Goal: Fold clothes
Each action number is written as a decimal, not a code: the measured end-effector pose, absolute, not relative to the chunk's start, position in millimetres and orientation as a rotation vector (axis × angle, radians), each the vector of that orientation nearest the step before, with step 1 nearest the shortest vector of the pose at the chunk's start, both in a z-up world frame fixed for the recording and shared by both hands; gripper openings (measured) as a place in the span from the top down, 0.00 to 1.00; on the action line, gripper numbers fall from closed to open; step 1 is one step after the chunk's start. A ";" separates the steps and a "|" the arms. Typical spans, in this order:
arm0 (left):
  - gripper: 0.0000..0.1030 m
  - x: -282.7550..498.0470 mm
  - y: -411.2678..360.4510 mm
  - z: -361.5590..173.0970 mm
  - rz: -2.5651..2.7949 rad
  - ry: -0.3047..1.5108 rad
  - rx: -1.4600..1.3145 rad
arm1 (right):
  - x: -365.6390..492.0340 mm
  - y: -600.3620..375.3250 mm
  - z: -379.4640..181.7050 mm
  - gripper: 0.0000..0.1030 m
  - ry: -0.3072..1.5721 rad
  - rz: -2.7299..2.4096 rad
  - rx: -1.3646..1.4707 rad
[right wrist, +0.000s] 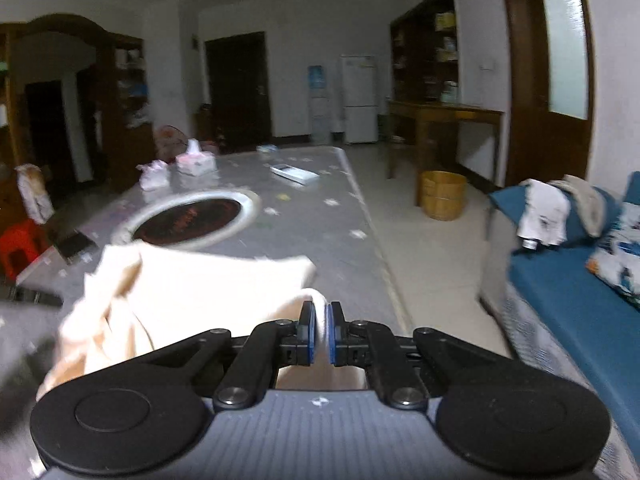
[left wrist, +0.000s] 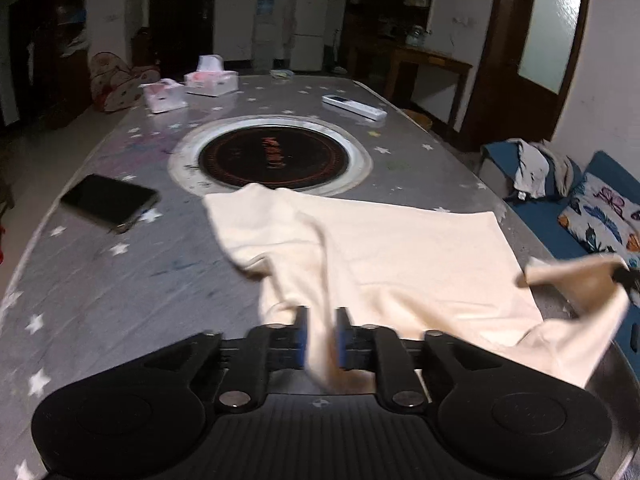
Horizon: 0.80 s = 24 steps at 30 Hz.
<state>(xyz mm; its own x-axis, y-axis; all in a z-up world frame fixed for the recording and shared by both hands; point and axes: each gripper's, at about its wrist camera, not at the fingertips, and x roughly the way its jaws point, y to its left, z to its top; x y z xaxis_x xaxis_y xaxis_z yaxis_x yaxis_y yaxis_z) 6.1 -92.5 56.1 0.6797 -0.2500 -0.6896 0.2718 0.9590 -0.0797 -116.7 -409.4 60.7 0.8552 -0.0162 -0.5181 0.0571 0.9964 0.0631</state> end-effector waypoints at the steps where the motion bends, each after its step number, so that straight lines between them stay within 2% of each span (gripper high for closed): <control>1: 0.68 12.9 -98.0 52.5 -0.284 0.776 0.043 | -124.1 -410.8 57.0 0.95 0.554 -0.052 0.078; 2: 0.65 19.8 -103.2 48.7 -0.276 0.786 0.055 | -128.9 -412.4 54.1 0.95 0.564 -0.060 0.082; 7: 0.65 43.8 -115.3 32.3 -0.276 0.819 0.072 | -143.6 -420.2 42.7 0.93 0.616 -0.076 0.108; 9: 0.85 43.8 -112.8 29.9 -0.288 0.819 0.063 | -146.0 -420.9 42.0 0.91 0.621 -0.076 0.106; 12: 0.95 36.0 -103.0 33.3 -0.297 0.801 0.039 | -147.9 -419.9 45.3 0.89 0.613 -0.073 0.098; 16: 0.96 16.1 -82.1 44.3 -0.277 0.767 -0.003 | -149.5 -415.3 52.6 0.76 0.591 -0.054 0.083; 24: 0.99 -58.6 -25.3 65.4 -0.175 0.710 -0.100 | -147.4 -381.3 62.7 0.75 0.581 0.122 0.025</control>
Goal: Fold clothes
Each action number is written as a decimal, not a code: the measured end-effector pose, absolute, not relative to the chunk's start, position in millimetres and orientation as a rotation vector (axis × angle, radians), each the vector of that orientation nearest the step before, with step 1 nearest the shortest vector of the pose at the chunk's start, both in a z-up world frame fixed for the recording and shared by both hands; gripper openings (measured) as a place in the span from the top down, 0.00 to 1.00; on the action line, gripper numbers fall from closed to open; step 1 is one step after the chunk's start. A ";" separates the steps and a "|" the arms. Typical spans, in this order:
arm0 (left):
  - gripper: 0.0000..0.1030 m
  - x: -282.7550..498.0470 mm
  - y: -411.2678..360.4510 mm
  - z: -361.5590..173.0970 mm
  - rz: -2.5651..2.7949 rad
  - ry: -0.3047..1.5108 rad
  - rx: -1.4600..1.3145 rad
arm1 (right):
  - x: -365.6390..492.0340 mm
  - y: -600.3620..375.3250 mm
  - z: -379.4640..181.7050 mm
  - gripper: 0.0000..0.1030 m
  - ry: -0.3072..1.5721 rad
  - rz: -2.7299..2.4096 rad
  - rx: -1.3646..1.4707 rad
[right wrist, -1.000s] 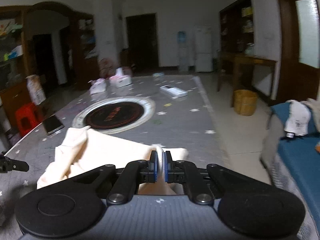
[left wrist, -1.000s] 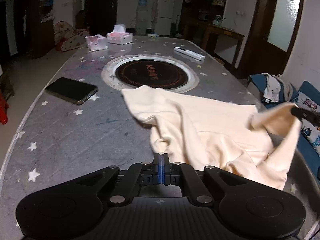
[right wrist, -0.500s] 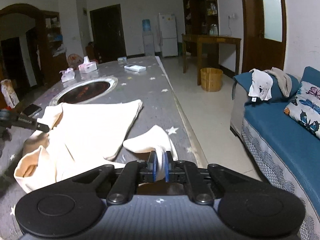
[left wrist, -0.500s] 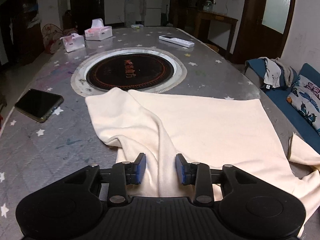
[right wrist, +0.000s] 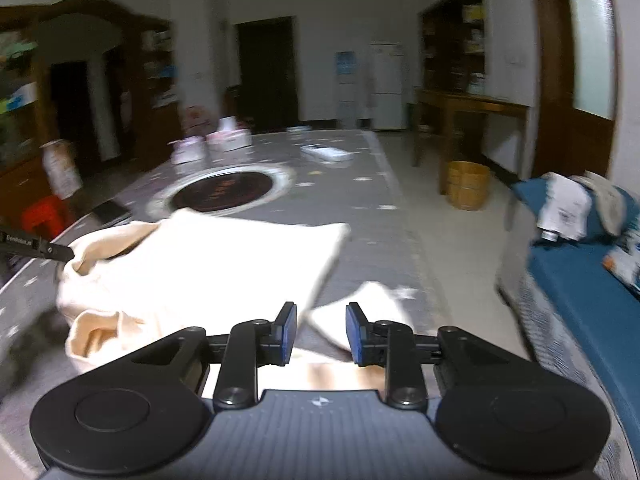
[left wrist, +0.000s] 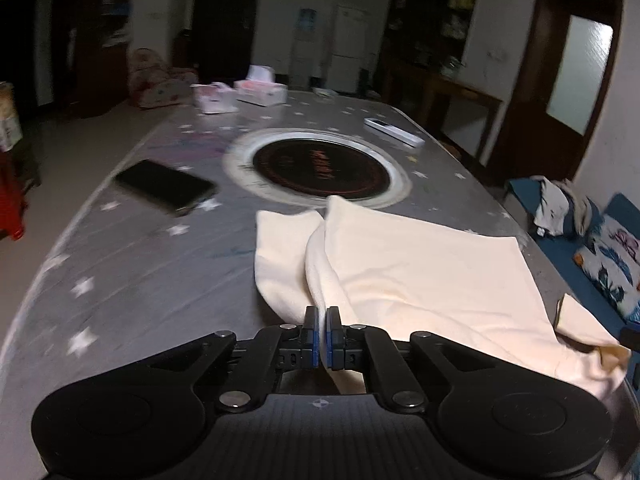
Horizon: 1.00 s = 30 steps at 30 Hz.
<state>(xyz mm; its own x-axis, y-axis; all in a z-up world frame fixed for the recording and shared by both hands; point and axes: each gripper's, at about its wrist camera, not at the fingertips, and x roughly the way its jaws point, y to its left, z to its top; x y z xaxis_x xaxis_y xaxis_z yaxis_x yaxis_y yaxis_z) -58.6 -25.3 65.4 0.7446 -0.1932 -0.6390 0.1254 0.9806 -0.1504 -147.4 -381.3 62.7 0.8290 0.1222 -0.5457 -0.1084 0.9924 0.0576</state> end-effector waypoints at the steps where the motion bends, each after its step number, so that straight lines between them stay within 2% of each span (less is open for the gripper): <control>1: 0.99 -69.3 -18.3 65.9 -0.162 0.709 -0.109 | -147.8 -372.6 63.2 0.74 0.585 0.169 0.010; 13: 0.98 -141.5 13.3 52.9 -0.074 0.774 -0.058 | -159.3 -280.0 38.4 0.73 0.722 0.653 -0.126; 15: 0.97 -145.1 13.5 55.8 -0.059 0.766 -0.034 | -167.0 -272.5 39.3 0.69 0.726 0.696 -0.153; 21: 0.95 -158.9 -10.1 71.7 -0.210 0.709 -0.001 | -176.4 -262.9 29.6 0.69 0.769 0.697 -0.201; 23: 0.92 -161.0 -26.5 69.6 -0.302 0.708 0.018 | -175.4 -261.2 25.1 0.77 0.784 0.683 -0.214; 24: 0.87 -161.2 -35.6 66.6 -0.338 0.711 0.036 | -175.9 -260.9 24.4 0.86 0.784 0.678 -0.219; 27: 0.81 -161.9 -63.0 57.5 -0.446 0.720 0.092 | -180.7 -261.6 26.0 0.92 0.770 0.672 -0.233; 30: 0.83 -158.8 -80.3 45.9 -0.506 0.746 0.135 | -188.6 -263.1 30.8 0.93 0.764 0.705 -0.258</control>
<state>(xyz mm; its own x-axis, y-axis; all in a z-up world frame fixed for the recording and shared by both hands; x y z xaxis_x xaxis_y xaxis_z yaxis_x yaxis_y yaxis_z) -158.8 -80.3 45.9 0.6211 -0.3918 -0.6787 0.4856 0.8722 -0.0591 -188.6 -263.1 30.8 0.5093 0.4881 -0.7087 -0.6672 0.7442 0.0331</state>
